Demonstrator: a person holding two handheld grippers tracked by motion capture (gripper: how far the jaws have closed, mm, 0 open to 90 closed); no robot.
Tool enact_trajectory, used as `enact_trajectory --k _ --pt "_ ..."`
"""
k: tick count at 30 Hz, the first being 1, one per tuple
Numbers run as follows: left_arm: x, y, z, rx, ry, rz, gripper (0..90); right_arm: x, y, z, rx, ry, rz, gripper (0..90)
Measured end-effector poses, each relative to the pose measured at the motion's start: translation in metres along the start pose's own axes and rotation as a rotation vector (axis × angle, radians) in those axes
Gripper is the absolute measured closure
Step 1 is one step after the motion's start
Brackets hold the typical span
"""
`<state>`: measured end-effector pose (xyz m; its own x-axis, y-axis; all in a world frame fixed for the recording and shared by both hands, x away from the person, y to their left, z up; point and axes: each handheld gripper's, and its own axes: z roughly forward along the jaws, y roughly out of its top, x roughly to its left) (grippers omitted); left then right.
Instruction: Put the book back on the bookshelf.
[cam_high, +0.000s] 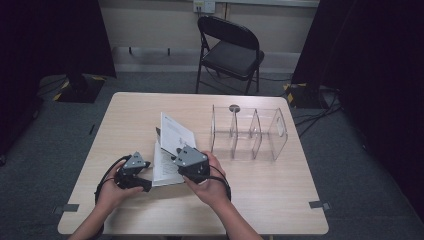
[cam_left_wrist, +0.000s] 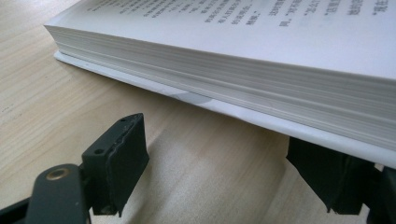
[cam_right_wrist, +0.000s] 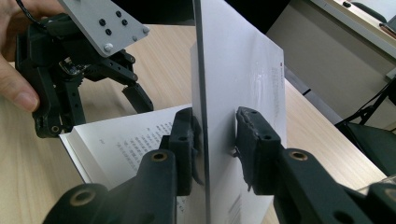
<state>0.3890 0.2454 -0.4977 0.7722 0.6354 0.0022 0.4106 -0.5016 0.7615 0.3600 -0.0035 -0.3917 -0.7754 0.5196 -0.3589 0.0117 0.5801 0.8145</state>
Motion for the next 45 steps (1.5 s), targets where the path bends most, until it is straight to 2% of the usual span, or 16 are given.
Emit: enact_trajectory --k 2,7,9,10,11,14,18,21,22,23,28,29,32,36,41,45 --pt "0.001 -0.001 0.001 -0.009 -0.015 -0.028 19.2 0.0 -0.001 0.0 -0.004 0.0 -0.002 68.3" --pt "0.0 -0.002 0.001 -0.025 -0.034 -0.035 21.0 0.001 -0.002 -0.001 -0.006 -0.001 0.003 68.2" --pt "0.001 0.0 0.0 -0.014 -0.035 -0.012 20.3 0.0 -0.003 -0.001 -0.009 0.001 0.0 68.2" --pt "0.001 0.0 0.0 -0.015 -0.037 -0.018 20.3 0.0 -0.003 -0.001 -0.01 0.001 -0.001 68.2" --pt "0.0 0.0 0.001 -0.017 -0.057 -0.06 20.5 0.0 -0.002 -0.002 -0.01 -0.004 0.001 68.3" --pt "0.001 0.0 0.001 -0.019 -0.084 -0.077 22.5 -0.002 -0.002 -0.003 -0.016 -0.003 0.014 68.3" --pt "0.003 0.0 0.0 0.007 -0.121 -0.085 24.1 -0.002 -0.002 -0.003 -0.014 -0.006 0.007 68.6" --pt "0.005 -0.002 -0.004 0.019 -0.146 -0.11 22.6 -0.003 -0.003 -0.004 -0.021 -0.01 0.021 68.6" --pt "0.005 -0.002 -0.004 0.019 -0.146 -0.11 22.5 -0.003 -0.003 -0.004 -0.021 -0.01 0.021 68.6" --pt "0.007 -0.004 -0.006 0.019 -0.154 -0.13 21.7 -0.004 -0.003 -0.005 -0.021 -0.01 0.024 68.7" --pt "0.012 -0.006 -0.012 0.043 -0.148 -0.131 20.4 -0.002 -0.004 -0.005 -0.022 -0.013 0.017 68.7" --pt "0.015 -0.008 -0.016 0.043 -0.167 -0.14 19.3 -0.002 -0.005 -0.005 -0.023 -0.014 0.019 68.7" --pt "0.017 -0.009 -0.019 0.047 -0.161 -0.156 18.2 -0.001 -0.005 -0.005 -0.021 -0.013 0.018 68.6" --pt "0.022 -0.005 -0.029 0.011 -0.177 -0.188 17.1 0.002 -0.007 -0.005 -0.019 -0.017 0.005 68.6" --pt "0.021 0.001 -0.033 -0.015 -0.201 -0.224 16.3 0.003 -0.008 -0.006 -0.021 -0.018 0.006 68.6" --pt "0.017 0.004 -0.027 0.001 -0.219 -0.259 14.5 0.004 -0.009 -0.006 -0.019 -0.016 0.002 68.6"
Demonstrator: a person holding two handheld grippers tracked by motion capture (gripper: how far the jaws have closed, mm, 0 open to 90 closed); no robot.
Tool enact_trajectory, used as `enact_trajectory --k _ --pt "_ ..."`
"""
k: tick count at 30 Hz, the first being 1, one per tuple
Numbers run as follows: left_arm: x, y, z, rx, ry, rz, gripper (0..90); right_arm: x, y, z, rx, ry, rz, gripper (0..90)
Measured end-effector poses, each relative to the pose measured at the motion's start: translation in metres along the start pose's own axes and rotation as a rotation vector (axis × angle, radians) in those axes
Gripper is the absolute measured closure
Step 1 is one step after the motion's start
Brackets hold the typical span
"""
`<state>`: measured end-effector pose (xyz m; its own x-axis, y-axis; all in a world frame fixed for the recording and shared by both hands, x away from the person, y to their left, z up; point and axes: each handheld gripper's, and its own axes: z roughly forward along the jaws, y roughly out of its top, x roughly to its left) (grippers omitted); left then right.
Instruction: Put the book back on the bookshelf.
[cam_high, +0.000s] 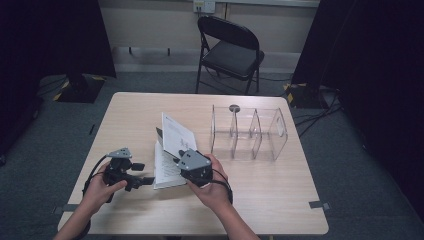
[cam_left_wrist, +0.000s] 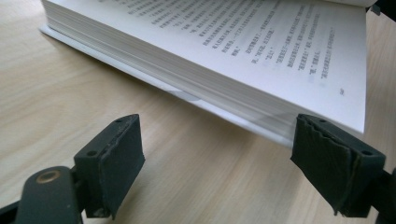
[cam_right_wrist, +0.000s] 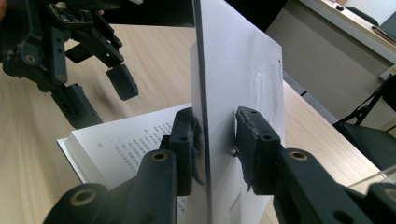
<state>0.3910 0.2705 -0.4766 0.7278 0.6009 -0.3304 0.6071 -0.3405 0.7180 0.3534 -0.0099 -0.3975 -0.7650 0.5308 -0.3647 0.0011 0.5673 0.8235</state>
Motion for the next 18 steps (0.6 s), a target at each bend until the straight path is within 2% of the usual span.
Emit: enact_trajectory --k 2,3,9,12,13,18 --pt "0.0017 0.0008 0.0013 0.009 -0.013 -0.017 13.9 0.0011 -0.0008 0.0 0.005 -0.002 -0.006 68.5" --pt "0.0037 0.0004 0.0009 0.005 -0.029 -0.044 14.6 0.0009 -0.0012 -0.0001 0.002 -0.003 -0.006 68.5" --pt "0.0038 0.0031 -0.001 -0.035 -0.045 -0.078 15.7 0.0014 -0.0012 0.0001 0.005 0.001 -0.013 68.5" --pt "0.0043 0.0054 0.0026 -0.015 -0.037 -0.091 11.4 0.0024 -0.0013 0.0006 0.008 -0.001 -0.017 68.4" --pt "0.0063 0.0054 0.0033 -0.036 -0.047 -0.114 10.8 0.0022 -0.0017 0.0003 0.007 0.0 -0.017 68.4" --pt "0.0055 0.007 0.0015 -0.046 -0.055 -0.119 15.9 0.0018 -0.0017 0.0 0.005 -0.001 -0.014 68.4"
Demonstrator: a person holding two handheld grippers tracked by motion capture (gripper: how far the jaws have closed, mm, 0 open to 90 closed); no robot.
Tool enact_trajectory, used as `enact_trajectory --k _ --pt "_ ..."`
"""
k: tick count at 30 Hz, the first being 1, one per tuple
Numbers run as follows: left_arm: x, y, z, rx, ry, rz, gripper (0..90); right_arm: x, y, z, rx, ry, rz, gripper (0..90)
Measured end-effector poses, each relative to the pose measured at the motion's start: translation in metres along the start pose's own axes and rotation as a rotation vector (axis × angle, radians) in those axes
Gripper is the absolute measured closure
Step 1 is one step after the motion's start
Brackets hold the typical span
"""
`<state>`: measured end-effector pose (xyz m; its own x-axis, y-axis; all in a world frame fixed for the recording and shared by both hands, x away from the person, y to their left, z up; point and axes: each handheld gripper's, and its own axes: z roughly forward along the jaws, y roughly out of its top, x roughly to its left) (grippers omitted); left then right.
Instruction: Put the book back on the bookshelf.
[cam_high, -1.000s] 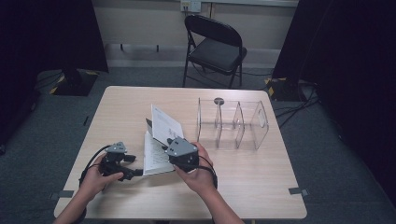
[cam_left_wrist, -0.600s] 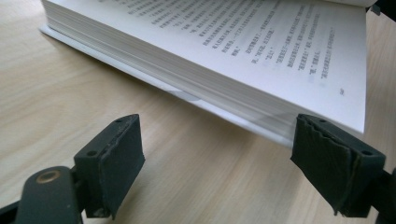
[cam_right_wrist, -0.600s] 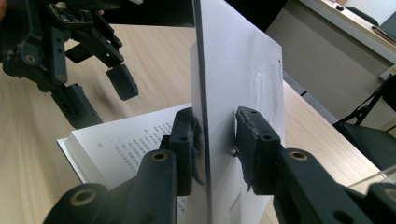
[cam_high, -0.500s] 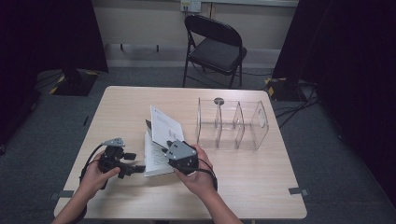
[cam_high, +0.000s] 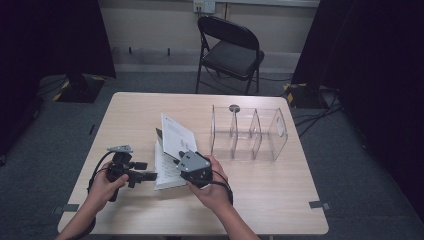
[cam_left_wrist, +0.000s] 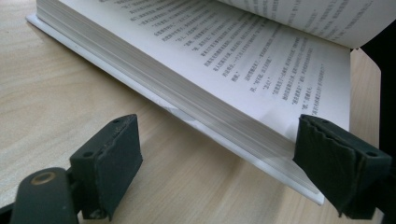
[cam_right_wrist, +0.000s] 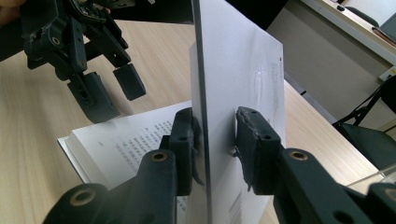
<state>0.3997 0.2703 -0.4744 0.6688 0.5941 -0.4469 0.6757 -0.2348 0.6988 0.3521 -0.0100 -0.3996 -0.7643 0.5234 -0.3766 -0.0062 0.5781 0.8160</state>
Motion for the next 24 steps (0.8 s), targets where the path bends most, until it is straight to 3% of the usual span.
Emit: enact_trajectory --k 7,15,19,22,24 --pt "-0.006 0.006 0.003 0.004 0.002 0.029 15.7 0.002 0.0 0.001 0.002 -0.002 -0.009 68.4" --pt "-0.004 0.003 0.013 0.0 -0.013 -0.022 12.3 0.002 -0.001 0.0 0.0 -0.002 -0.004 68.4" --pt "-0.001 0.002 0.019 0.021 0.011 -0.066 0.0 0.003 -0.002 0.0 0.001 0.0 -0.005 68.4" --pt "0.0 0.001 0.022 0.027 -0.009 -0.096 0.2 0.004 -0.002 0.0 0.001 -0.001 -0.007 68.4" --pt "0.0 0.001 0.023 0.03 -0.008 -0.088 0.2 0.004 -0.003 0.0 0.003 0.001 -0.008 68.4"
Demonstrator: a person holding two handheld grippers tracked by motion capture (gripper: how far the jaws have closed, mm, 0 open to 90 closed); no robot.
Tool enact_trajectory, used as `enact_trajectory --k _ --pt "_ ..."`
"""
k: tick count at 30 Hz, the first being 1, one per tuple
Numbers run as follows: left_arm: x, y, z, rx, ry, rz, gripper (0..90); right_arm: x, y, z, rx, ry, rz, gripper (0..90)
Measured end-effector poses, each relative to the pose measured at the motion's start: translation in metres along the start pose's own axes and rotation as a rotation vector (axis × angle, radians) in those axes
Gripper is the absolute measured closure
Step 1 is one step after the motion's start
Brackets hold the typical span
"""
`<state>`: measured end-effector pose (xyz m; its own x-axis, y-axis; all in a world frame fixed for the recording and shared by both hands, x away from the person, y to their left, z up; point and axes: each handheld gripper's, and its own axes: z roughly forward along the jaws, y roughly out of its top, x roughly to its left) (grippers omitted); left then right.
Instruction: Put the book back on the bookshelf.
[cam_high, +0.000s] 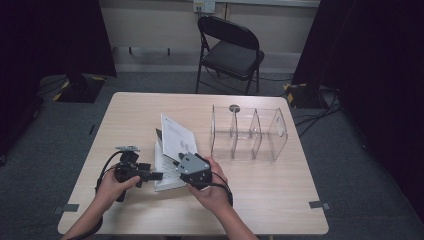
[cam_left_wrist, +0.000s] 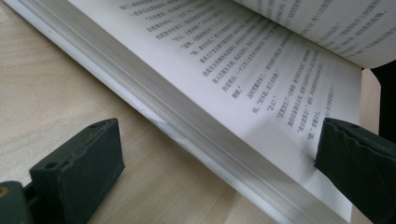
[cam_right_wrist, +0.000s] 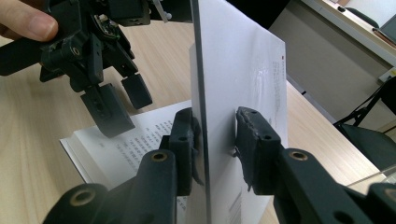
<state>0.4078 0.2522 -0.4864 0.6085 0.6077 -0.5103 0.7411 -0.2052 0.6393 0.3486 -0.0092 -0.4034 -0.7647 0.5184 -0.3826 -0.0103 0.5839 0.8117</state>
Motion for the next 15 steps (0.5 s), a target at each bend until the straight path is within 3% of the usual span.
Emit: enact_trajectory --k 15 --pt "0.0 0.001 0.013 0.023 -0.065 -0.06 0.2 0.002 -0.002 0.0 -0.002 0.001 -0.01 68.3"
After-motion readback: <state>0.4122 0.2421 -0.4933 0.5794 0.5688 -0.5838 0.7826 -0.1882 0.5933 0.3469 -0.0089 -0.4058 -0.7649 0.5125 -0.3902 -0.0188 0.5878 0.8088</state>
